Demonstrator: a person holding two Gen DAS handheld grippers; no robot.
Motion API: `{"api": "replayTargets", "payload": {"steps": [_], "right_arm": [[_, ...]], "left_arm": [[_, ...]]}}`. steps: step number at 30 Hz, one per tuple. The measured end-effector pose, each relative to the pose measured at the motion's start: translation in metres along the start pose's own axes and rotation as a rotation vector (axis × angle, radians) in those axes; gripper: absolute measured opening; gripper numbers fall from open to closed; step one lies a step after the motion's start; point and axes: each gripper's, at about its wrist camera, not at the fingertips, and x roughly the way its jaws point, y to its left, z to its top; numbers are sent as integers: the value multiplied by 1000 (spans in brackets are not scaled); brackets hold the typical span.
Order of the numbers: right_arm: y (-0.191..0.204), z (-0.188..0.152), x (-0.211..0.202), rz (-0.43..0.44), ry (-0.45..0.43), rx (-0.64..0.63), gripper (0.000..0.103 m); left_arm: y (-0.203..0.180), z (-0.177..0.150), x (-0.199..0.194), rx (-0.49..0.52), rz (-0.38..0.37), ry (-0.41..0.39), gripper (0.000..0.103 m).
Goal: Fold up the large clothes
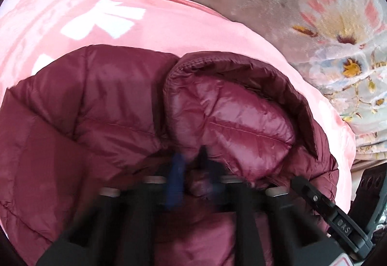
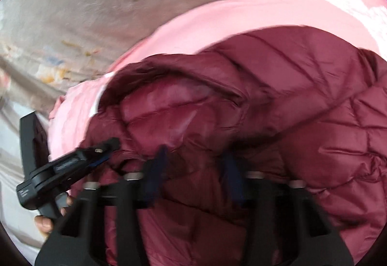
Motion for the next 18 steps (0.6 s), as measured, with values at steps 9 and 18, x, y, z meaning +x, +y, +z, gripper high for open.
{"api": "replayTargets", "payload": {"steps": [9,18], "right_arm": [[-1,-11,-31,-91,-97,-123,7],[-4,-35,2,-261,-48,-237,7]], "left_arm": [[4,-9,-42,68,-60,-113,3],[-3,-39,2,224,138,-126,5]]}}
